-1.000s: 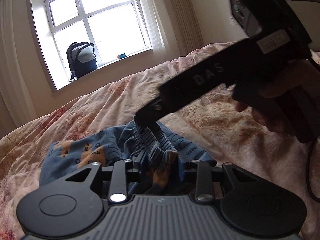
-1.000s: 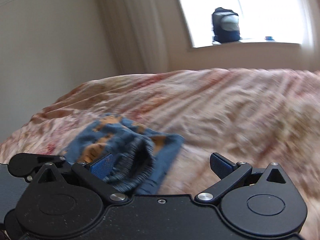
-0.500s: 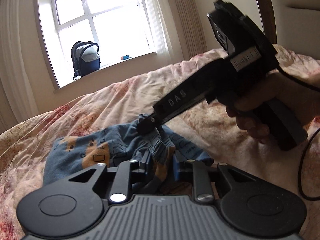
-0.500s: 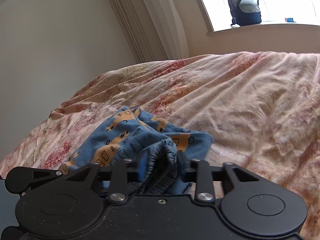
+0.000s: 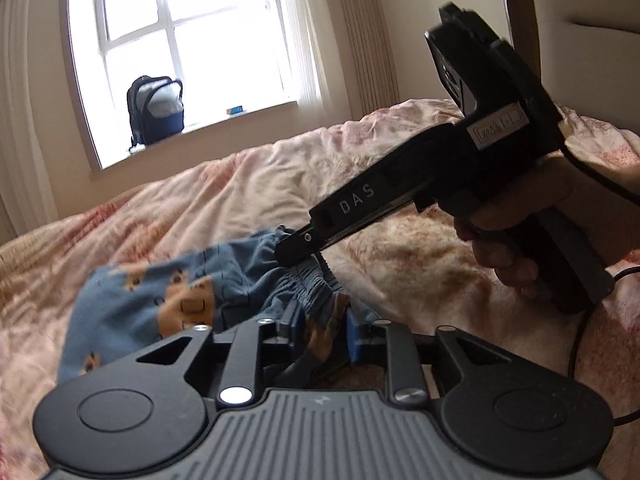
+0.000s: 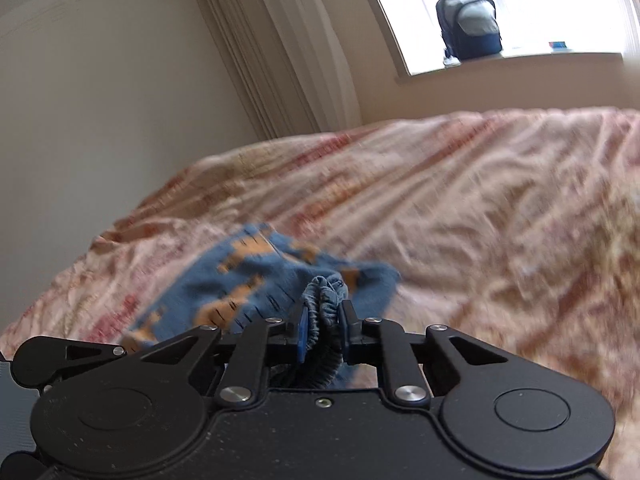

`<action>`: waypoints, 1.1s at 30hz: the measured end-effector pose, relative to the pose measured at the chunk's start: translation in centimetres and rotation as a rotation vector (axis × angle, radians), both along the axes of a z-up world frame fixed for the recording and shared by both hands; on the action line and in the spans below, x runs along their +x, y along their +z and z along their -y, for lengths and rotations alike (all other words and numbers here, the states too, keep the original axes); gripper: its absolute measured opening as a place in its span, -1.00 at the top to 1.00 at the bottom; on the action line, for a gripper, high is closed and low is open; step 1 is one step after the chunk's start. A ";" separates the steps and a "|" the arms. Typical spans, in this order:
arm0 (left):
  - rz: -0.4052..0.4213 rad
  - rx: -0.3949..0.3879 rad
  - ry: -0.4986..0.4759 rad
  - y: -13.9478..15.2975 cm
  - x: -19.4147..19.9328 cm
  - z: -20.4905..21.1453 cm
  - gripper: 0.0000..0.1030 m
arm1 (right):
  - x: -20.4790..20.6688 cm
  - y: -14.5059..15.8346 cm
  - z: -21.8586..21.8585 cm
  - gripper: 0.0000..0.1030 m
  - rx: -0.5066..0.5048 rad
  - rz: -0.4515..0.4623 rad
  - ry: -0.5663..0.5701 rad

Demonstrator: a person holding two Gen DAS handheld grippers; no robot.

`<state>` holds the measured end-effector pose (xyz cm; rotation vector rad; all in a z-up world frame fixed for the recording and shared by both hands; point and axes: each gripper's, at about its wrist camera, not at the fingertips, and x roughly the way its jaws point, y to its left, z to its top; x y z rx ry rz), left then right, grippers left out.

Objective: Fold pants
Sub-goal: 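Open both grippers and release the pants onto the bed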

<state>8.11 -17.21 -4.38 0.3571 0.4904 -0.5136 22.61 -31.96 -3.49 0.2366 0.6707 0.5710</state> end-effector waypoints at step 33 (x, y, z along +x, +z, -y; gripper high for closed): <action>-0.091 -0.219 0.517 4.2 4.4 -13.5 -0.99 | -7.3 2.3 -6.0 -0.99 -0.488 0.356 -0.118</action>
